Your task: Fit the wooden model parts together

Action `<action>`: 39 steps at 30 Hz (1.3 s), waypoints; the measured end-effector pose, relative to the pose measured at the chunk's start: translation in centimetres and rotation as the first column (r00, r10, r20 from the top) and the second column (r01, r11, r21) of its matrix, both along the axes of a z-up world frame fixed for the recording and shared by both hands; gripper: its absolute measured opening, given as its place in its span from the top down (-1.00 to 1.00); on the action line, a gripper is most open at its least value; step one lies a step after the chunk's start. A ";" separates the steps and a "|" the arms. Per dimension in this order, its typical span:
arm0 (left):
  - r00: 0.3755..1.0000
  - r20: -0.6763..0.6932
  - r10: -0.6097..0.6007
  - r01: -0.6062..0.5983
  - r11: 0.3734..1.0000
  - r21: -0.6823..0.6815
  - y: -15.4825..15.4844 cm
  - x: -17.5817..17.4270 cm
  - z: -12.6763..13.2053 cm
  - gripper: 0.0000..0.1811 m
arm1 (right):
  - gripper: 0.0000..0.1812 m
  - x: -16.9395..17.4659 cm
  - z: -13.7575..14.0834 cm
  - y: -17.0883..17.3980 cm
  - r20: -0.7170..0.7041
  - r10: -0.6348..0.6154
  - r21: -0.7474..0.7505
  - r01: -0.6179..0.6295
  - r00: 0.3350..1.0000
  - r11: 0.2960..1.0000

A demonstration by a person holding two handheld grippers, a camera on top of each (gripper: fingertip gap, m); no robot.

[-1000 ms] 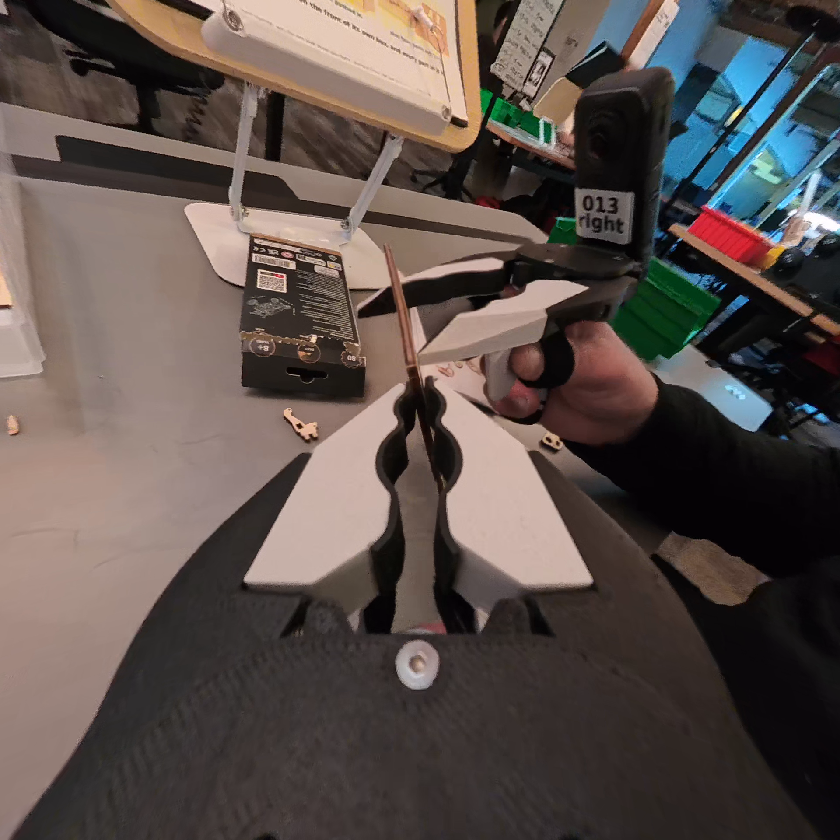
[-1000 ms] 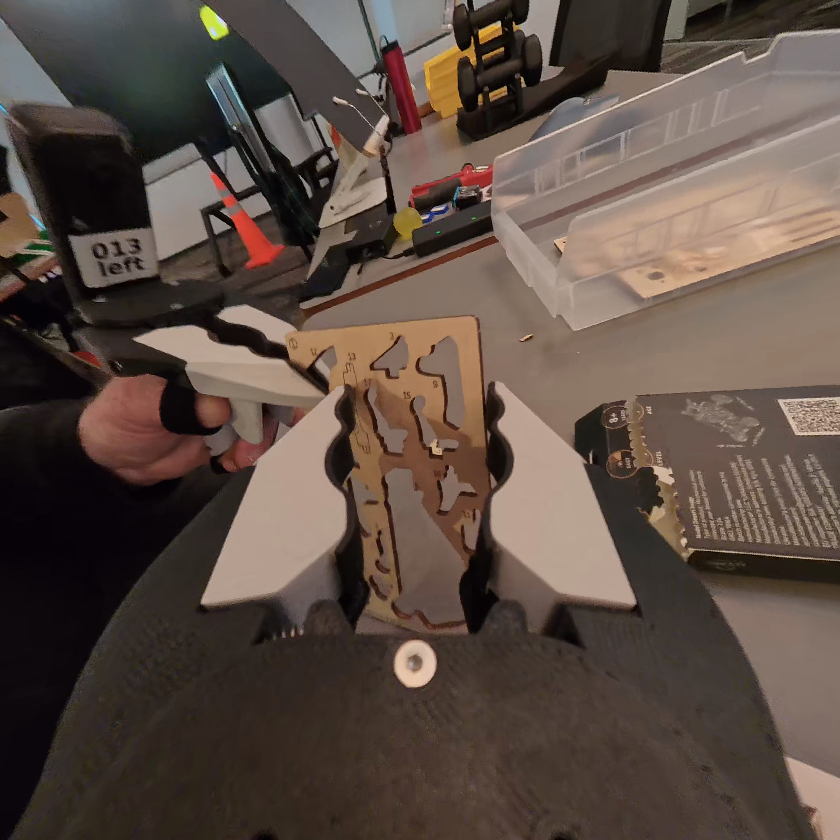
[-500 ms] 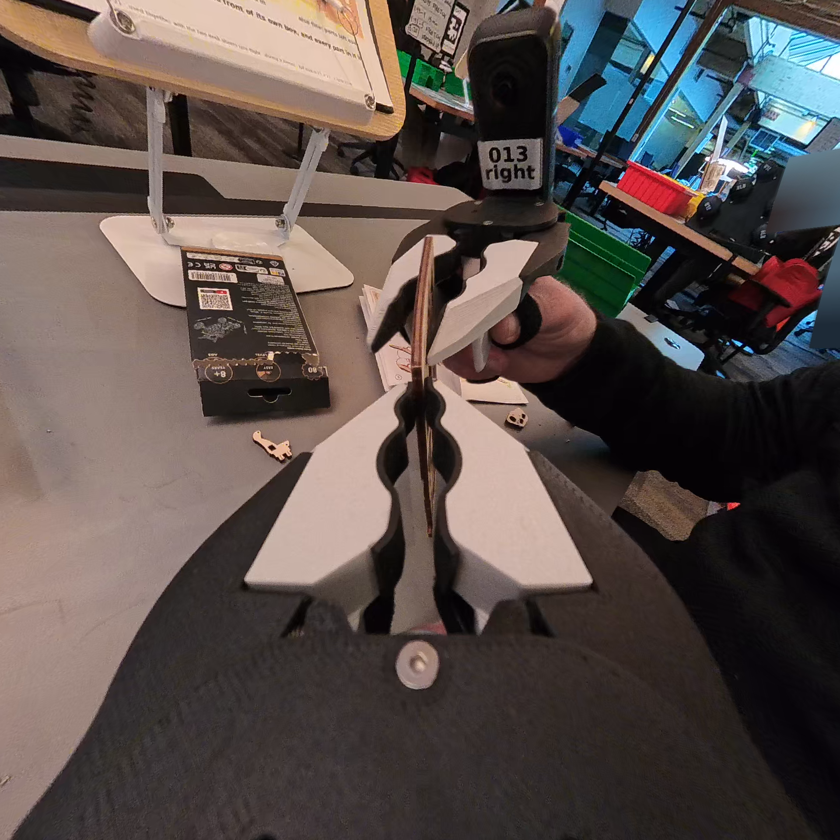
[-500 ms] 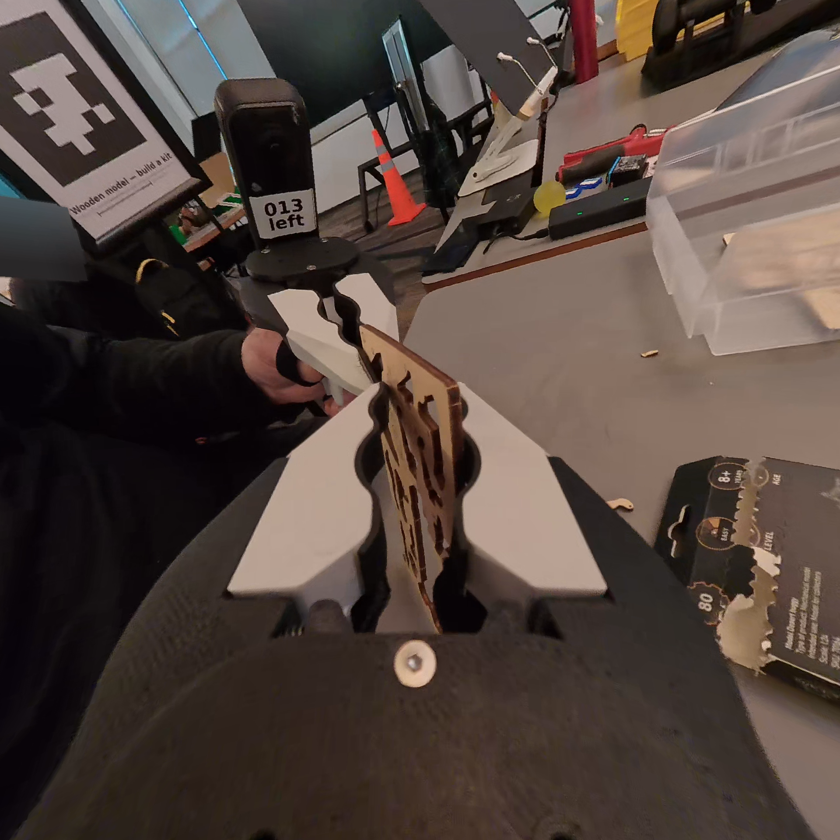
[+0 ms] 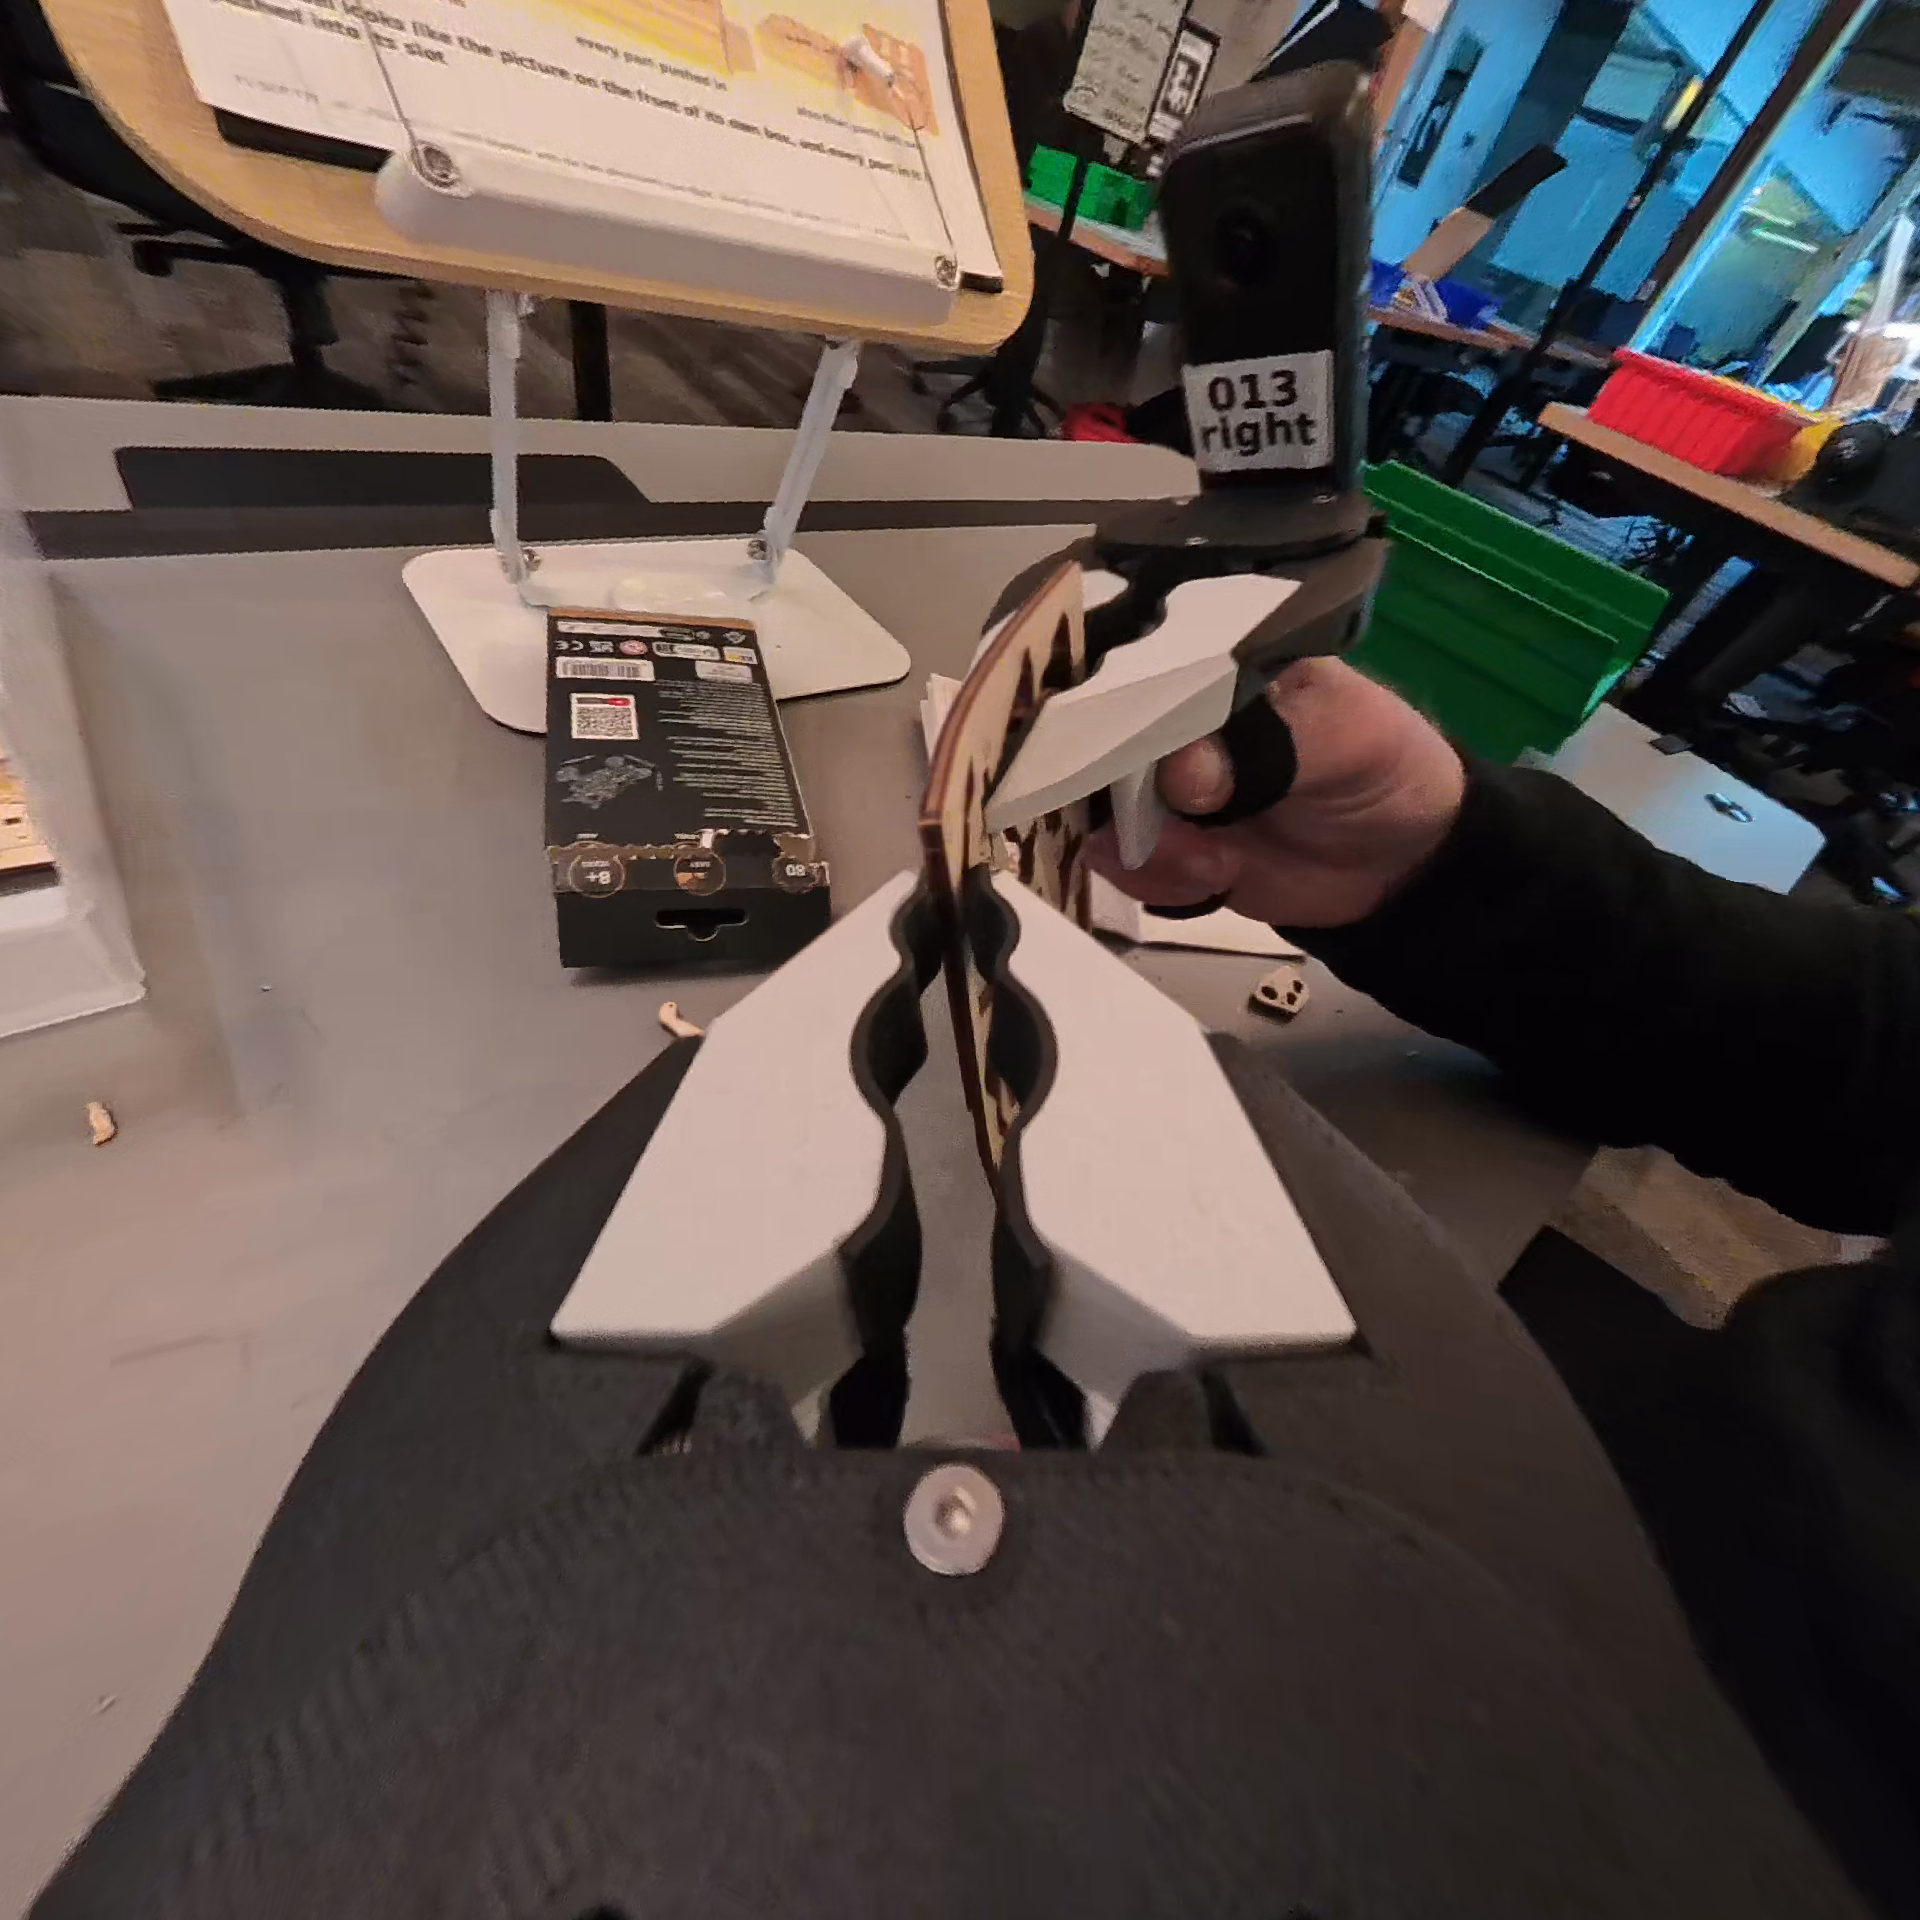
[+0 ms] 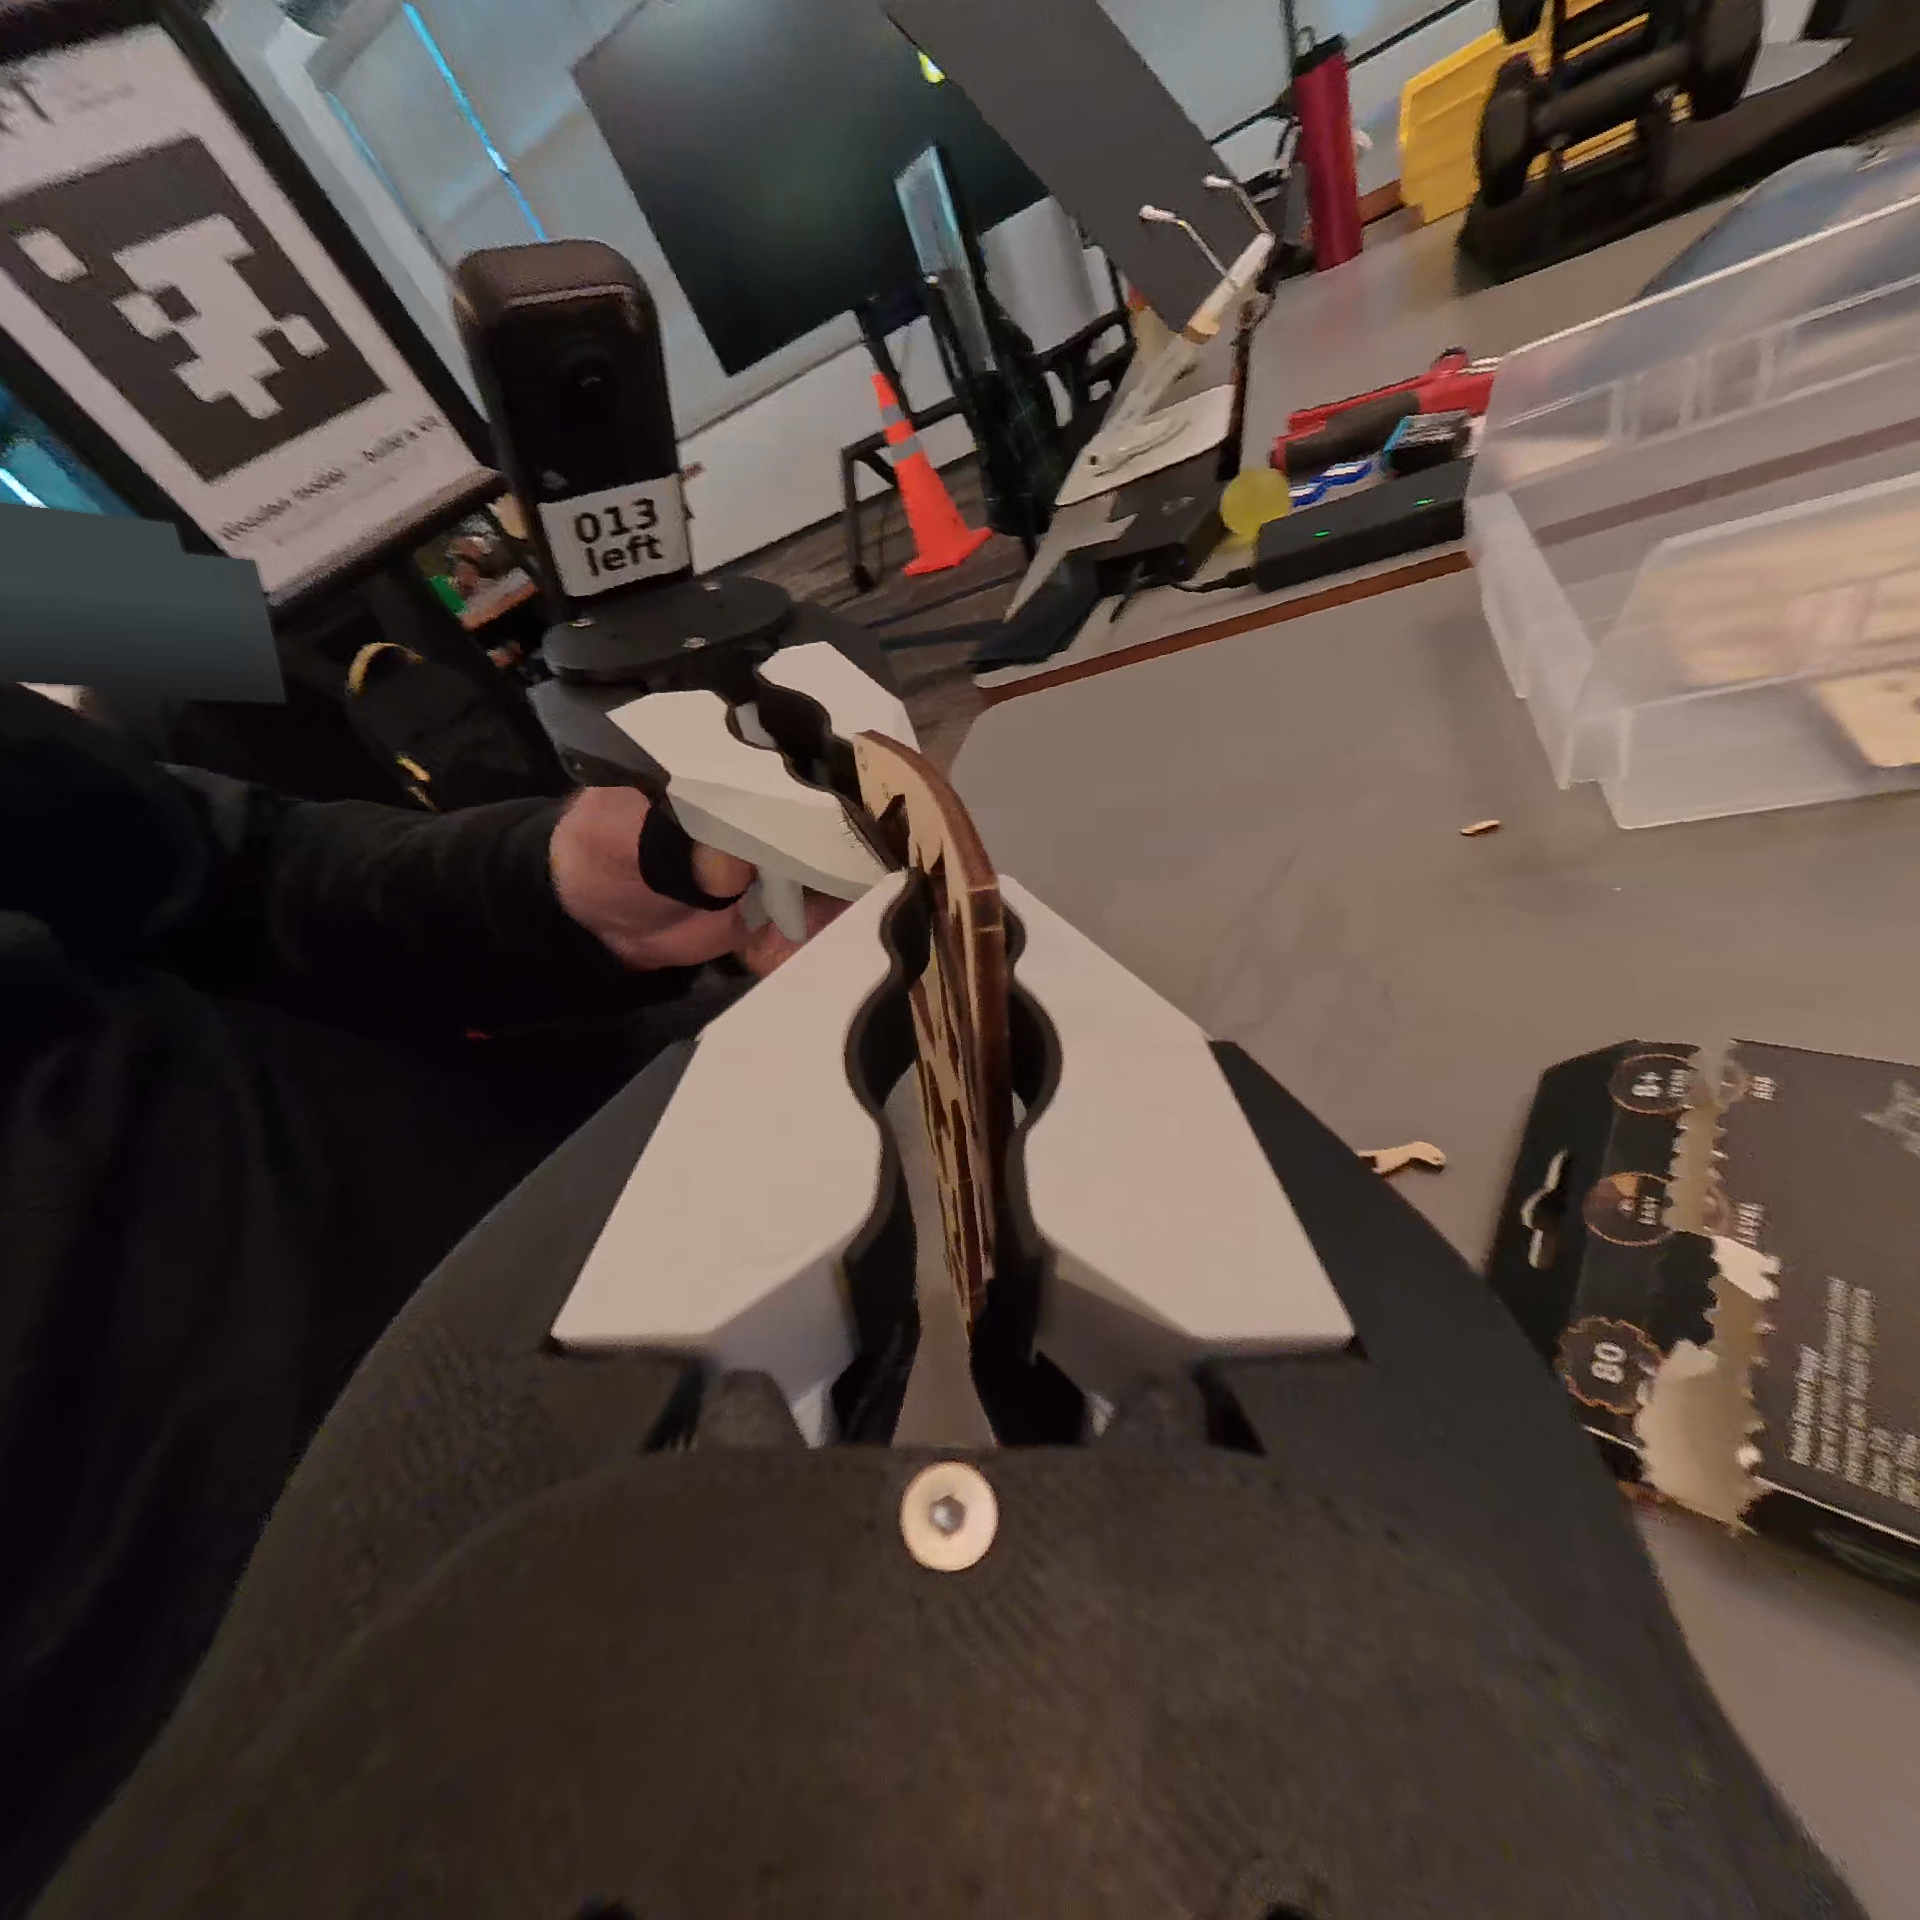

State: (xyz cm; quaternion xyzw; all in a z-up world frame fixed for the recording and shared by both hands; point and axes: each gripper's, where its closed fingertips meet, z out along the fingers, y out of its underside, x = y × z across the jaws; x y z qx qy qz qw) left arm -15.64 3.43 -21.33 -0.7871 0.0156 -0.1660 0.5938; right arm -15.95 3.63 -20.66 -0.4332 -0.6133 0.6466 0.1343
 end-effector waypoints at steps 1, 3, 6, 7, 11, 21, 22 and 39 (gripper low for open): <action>1.000 0.001 0.018 -0.018 1.000 0.003 0.1 -0.1 0.1 0.98 | 0.93 -0.1 0.0 0.1 -0.005 -0.018 0.012 0.018 1.000 1.000; 0.997 -0.057 0.056 -0.057 0.998 -0.003 0.3 -0.4 -0.1 0.99 | 0.95 -0.4 0.0 0.3 -0.015 -0.074 0.060 0.075 0.997 0.995; 0.994 -0.068 0.081 -0.082 0.997 -0.015 0.4 -1.0 -0.2 0.98 | 0.97 -0.6 0.0 0.2 -0.027 -0.093 0.058 0.094 0.995 0.994; 0.994 -0.077 0.077 -0.078 0.997 -0.007 0.3 -1.0 -0.2 0.98 | 0.97 -0.6 0.0 0.2 -0.024 -0.086 0.063 0.087 0.996 0.994; 0.998 -0.044 0.040 -0.040 0.999 -0.011 0.3 -0.5 0.0 0.98 | 0.76 -0.7 -0.9 0.7 0.012 -0.055 0.052 0.054 0.998 0.997; 0.990 -0.086 0.114 -0.115 0.993 -0.005 0.4 -1.2 -0.1 0.98 | 0.97 -0.6 -0.6 0.2 -0.003 -0.085 0.061 0.085 0.996 0.994; 0.986 -0.108 0.130 -0.132 0.991 -0.010 0.5 -1.4 -0.2 0.97 | 0.97 -0.7 -0.7 0.3 -0.007 -0.107 0.073 0.107 0.994 0.992; 0.984 0.147 -0.100 0.112 0.991 -0.074 0.6 1.5 -1.2 0.99 | 0.77 -0.4 0.6 0.8 -0.011 -0.014 -0.162 0.012 1.000 0.987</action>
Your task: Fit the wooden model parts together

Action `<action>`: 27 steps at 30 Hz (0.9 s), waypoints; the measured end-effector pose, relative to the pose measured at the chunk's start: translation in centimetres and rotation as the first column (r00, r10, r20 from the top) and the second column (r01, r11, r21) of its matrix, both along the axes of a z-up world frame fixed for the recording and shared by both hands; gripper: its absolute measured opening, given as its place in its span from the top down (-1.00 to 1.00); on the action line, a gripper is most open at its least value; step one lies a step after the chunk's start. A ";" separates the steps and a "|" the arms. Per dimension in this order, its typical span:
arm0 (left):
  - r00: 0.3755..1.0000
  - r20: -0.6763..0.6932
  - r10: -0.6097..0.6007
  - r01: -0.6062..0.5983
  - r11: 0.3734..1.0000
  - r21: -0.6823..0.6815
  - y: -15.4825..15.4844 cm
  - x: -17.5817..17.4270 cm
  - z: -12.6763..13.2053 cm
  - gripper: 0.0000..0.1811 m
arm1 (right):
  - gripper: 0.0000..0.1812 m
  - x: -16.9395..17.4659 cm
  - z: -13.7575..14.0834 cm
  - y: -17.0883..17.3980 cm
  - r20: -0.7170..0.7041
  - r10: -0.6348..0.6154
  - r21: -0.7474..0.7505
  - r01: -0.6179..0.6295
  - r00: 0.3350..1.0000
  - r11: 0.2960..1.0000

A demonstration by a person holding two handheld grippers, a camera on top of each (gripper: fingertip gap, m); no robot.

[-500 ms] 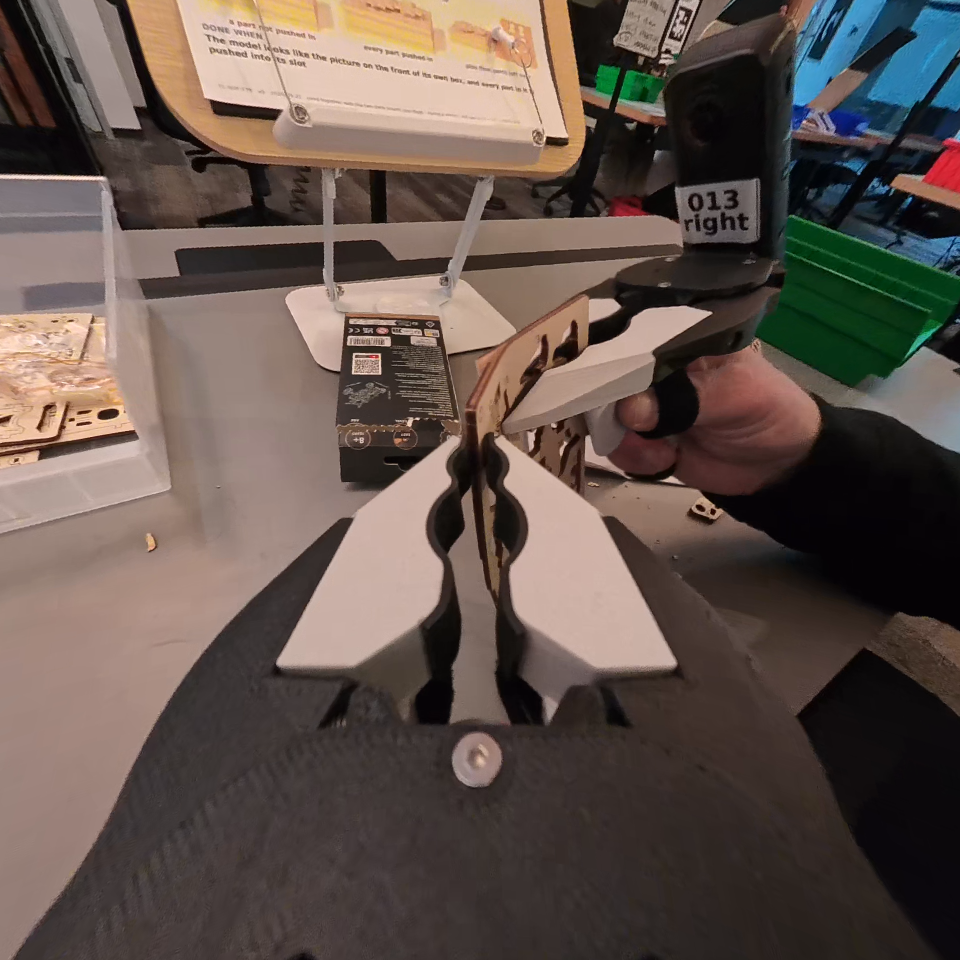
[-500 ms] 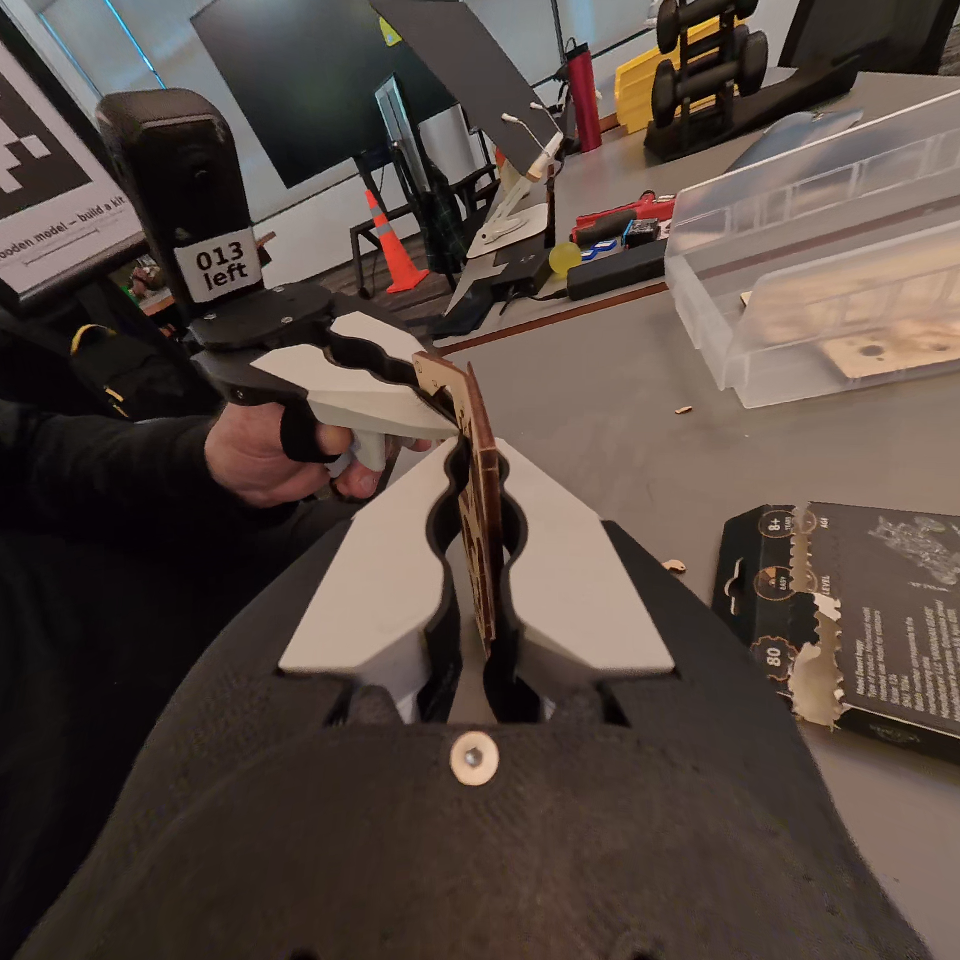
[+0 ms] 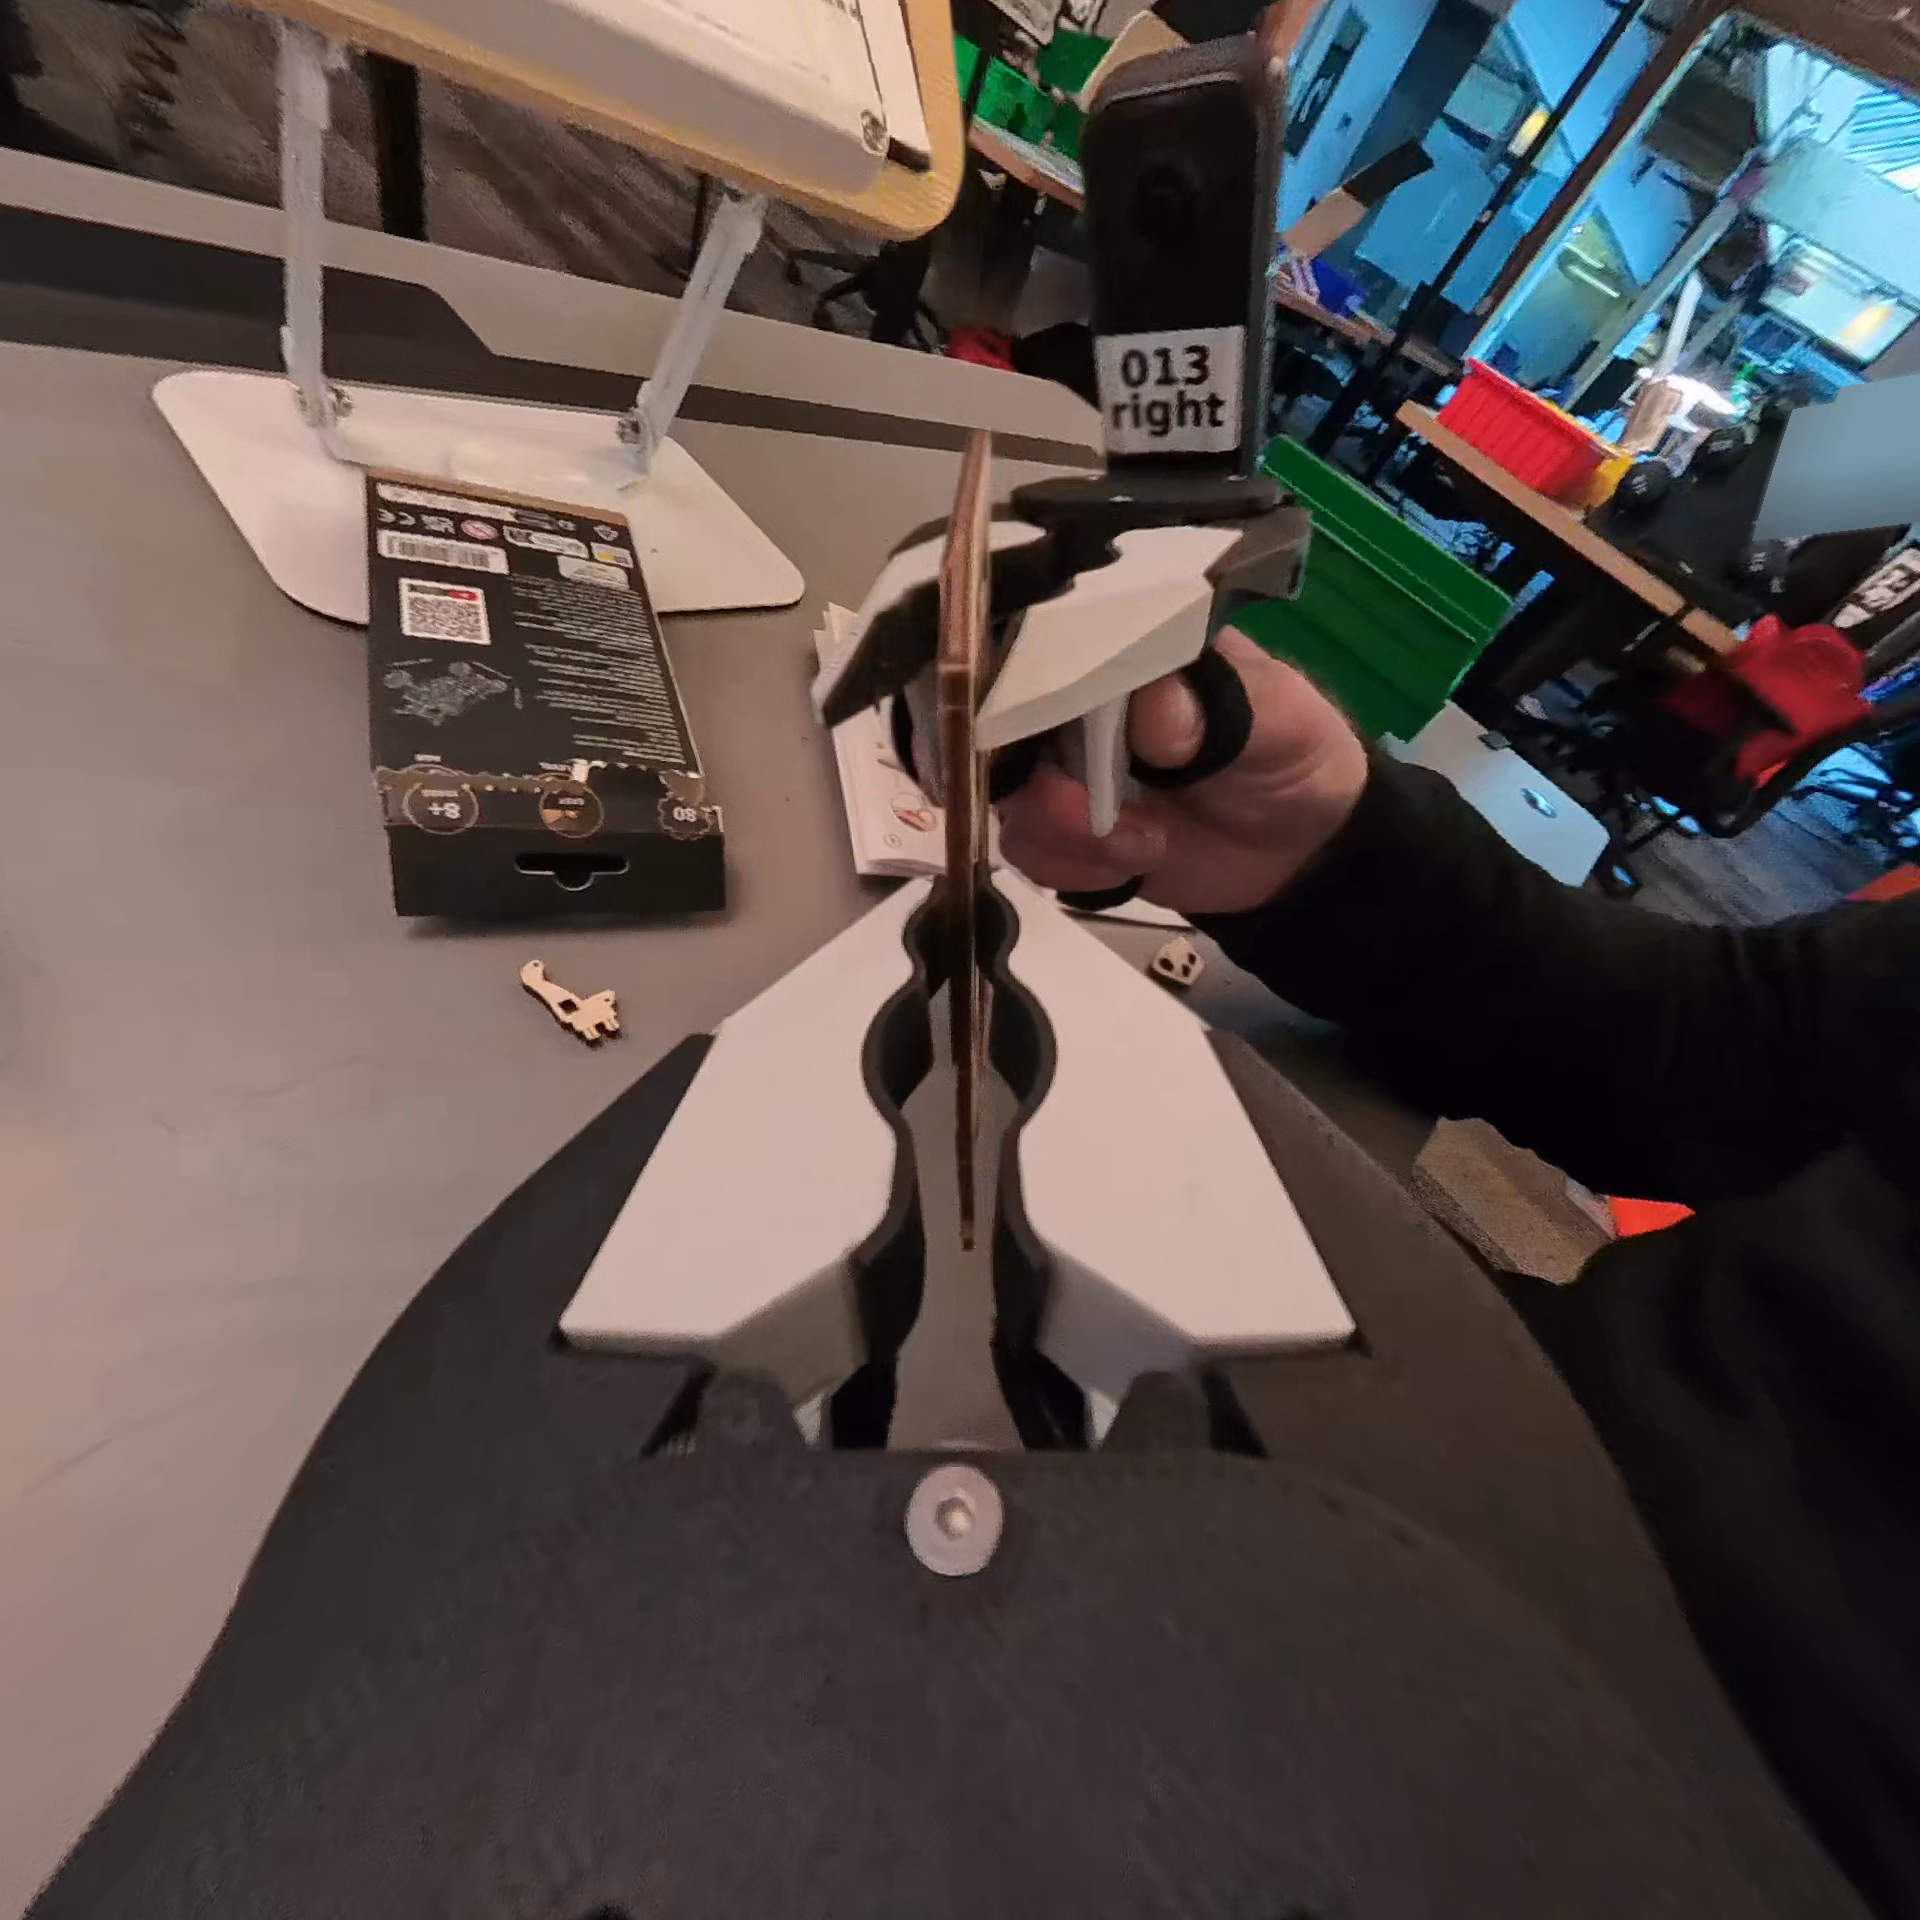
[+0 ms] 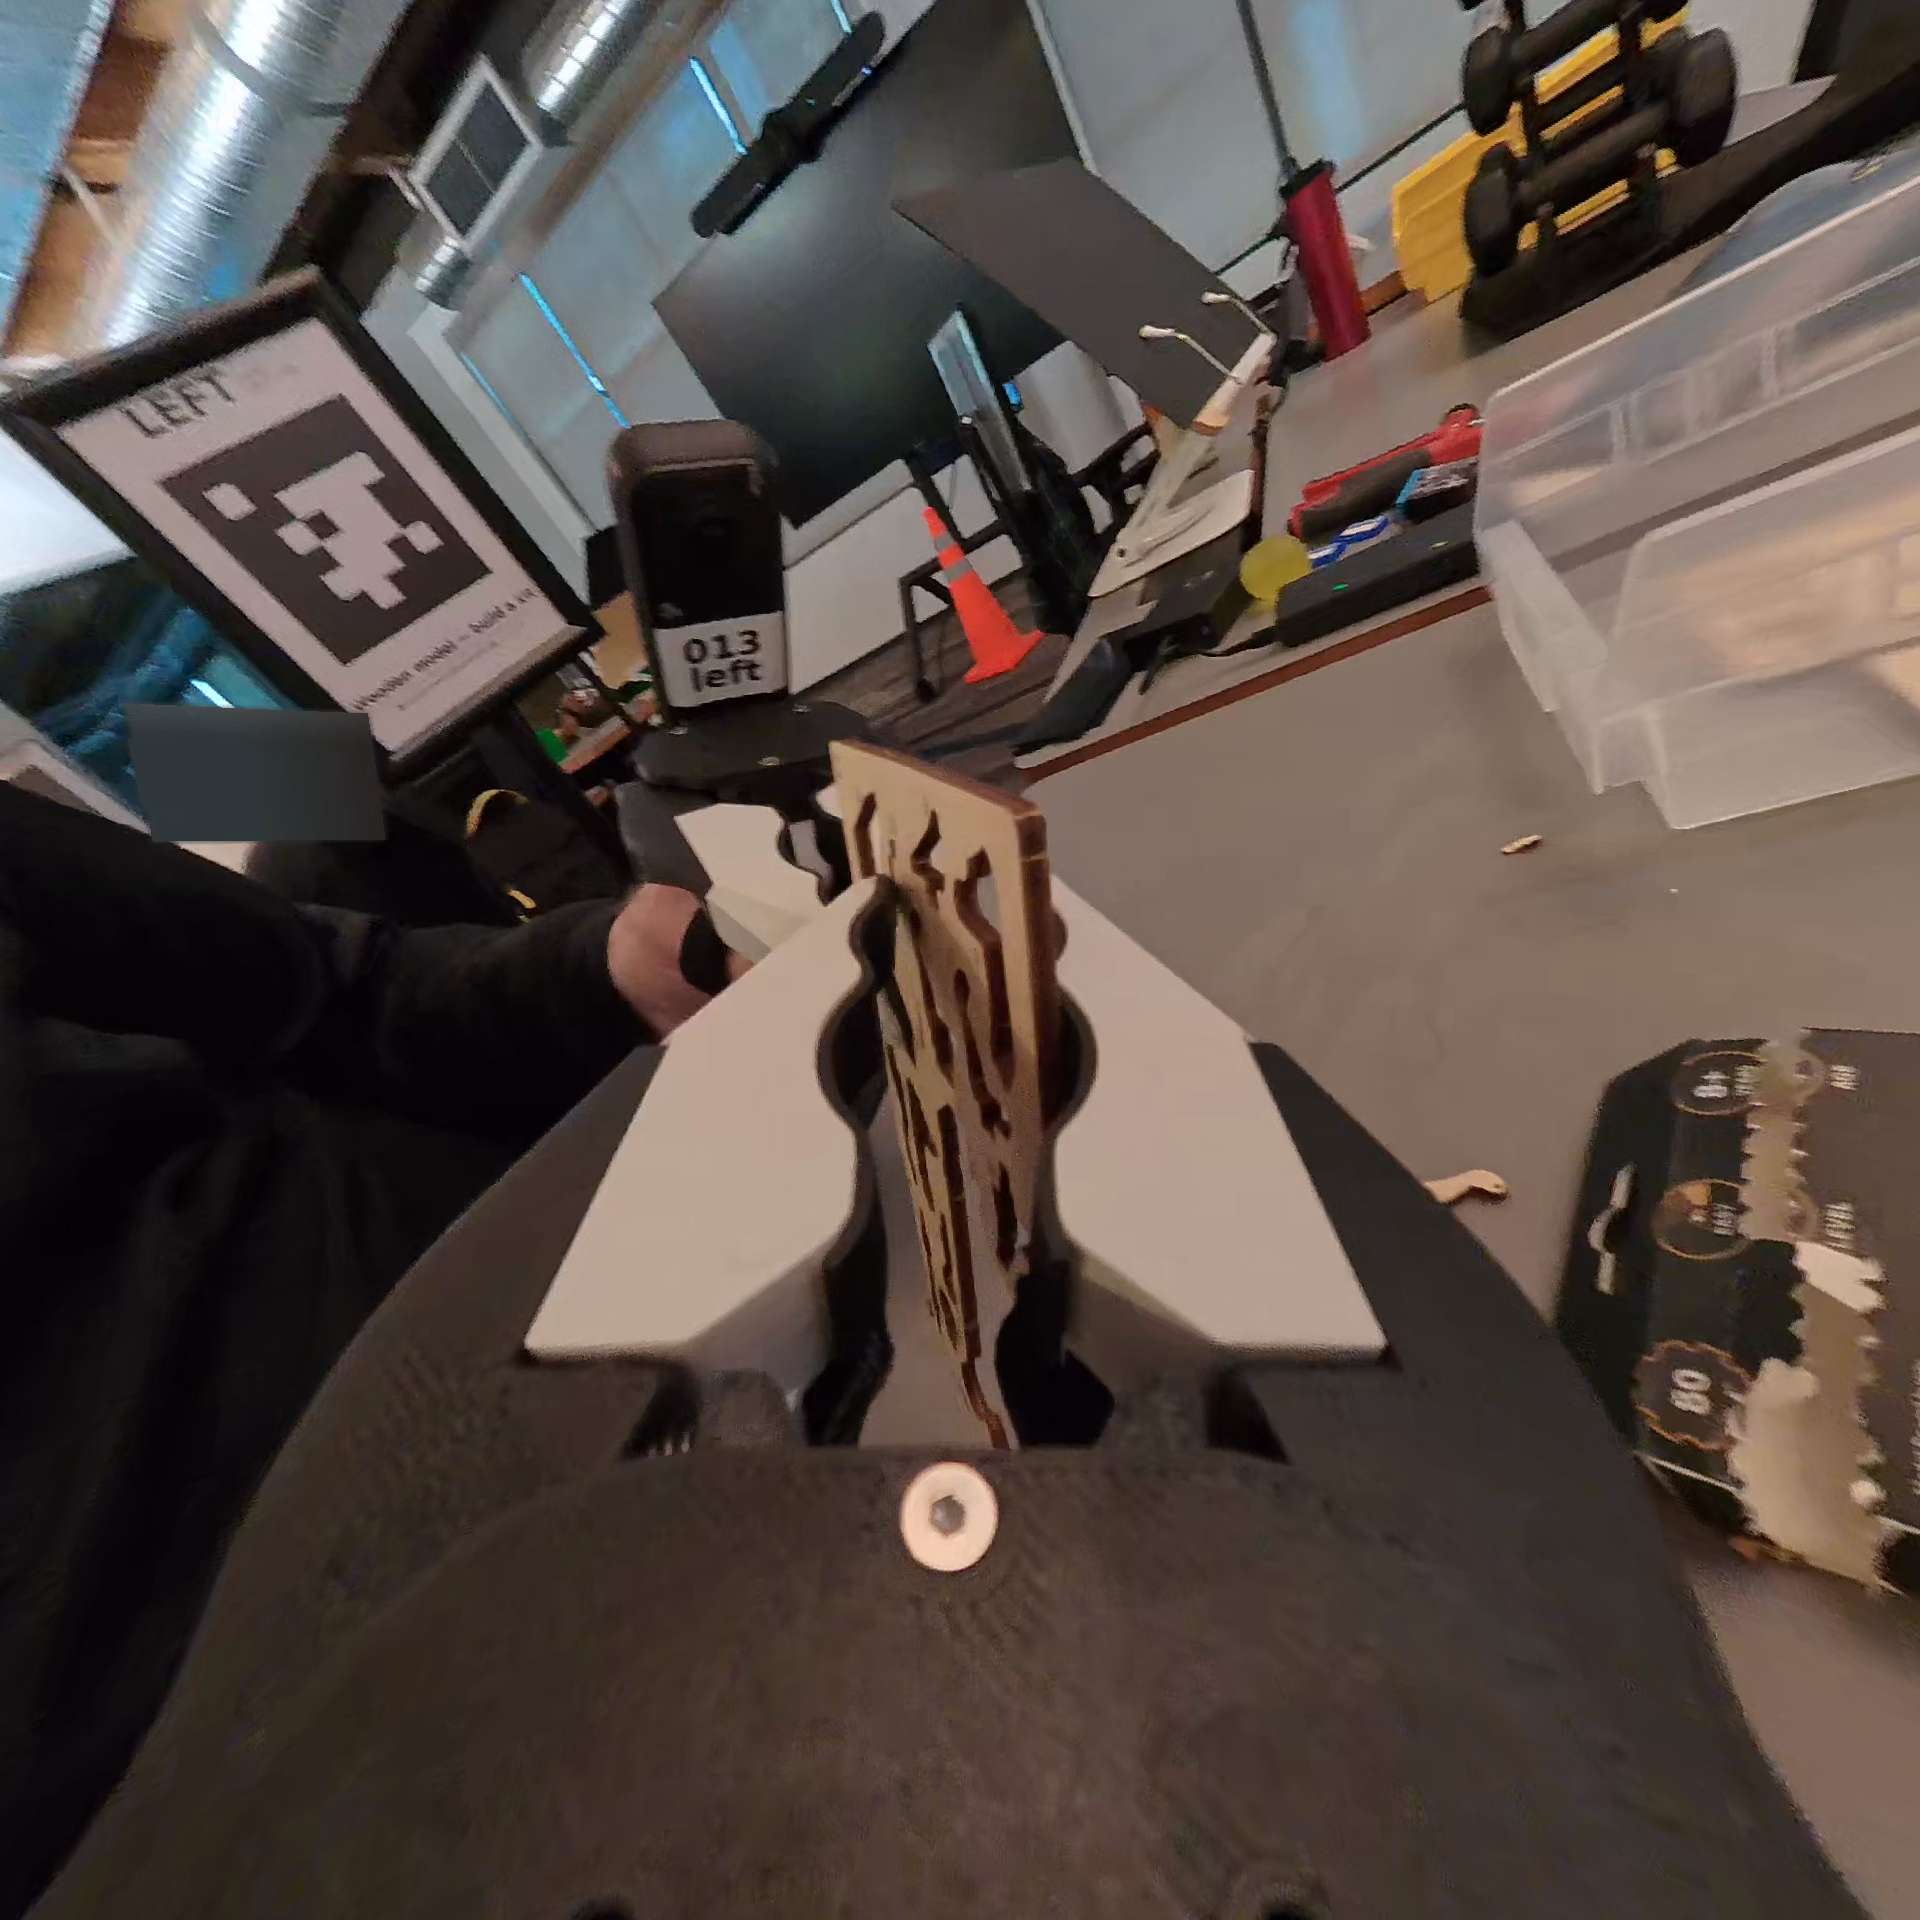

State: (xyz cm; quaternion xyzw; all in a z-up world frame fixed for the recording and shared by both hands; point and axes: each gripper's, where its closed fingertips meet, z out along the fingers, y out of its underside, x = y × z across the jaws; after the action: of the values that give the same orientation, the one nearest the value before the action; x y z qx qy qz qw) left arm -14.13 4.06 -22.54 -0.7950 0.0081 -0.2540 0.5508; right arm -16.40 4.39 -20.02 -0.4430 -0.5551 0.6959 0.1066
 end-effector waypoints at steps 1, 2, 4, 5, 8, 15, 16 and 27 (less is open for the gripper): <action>1.000 0.000 0.002 -0.002 1.000 0.002 0.0 0.0 0.1 0.99 | 0.75 0.0 0.0 0.1 -0.005 -0.013 0.033 0.013 1.000 0.999; 1.000 0.003 0.006 -0.006 1.000 0.004 0.0 0.0 0.1 0.99 | 0.74 0.1 0.0 0.1 -0.008 -0.023 0.074 0.023 1.000 0.997; 1.000 -0.006 0.028 -0.028 1.000 0.006 0.0 -0.2 0.0 0.99 | 0.66 0.0 -0.6 0.2 0.006 -0.053 0.182 0.051 0.999 0.982; 1.000 -0.006 0.028 -0.028 1.000 0.008 0.0 -0.1 0.0 0.99 | 0.64 0.1 -0.8 0.1 0.010 -0.052 0.210 0.049 0.999 0.976; 0.999 -0.005 0.032 -0.032 0.999 0.025 0.1 0.2 0.1 0.99 | 0.63 0.2 -0.9 0.2 0.001 -0.054 0.223 0.053 0.999 0.973; 1.000 0.012 -0.009 0.009 0.999 0.038 0.1 0.9 0.5 0.99 | 0.77 1.3 -0.5 0.1 -0.002 0.046 0.134 -0.045 0.999 0.990; 1.000 -0.001 -0.003 0.003 0.999 0.035 0.1 0.9 0.4 0.99 | 0.77 1.3 -0.6 0.2 0.000 0.046 0.134 -0.046 0.999 0.990; 0.973 -0.201 0.109 -0.103 0.994 0.038 0.7 -0.1 0.1 0.97 | 0.78 0.6 -1.0 0.8 -0.007 -0.076 0.220 0.075 0.997 0.973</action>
State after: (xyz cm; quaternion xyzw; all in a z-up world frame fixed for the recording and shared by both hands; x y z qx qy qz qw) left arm -14.21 4.72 -22.43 -0.8084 0.0252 -0.1417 0.5708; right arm -15.81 5.22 -20.99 -0.4496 -0.6114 0.6255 0.1810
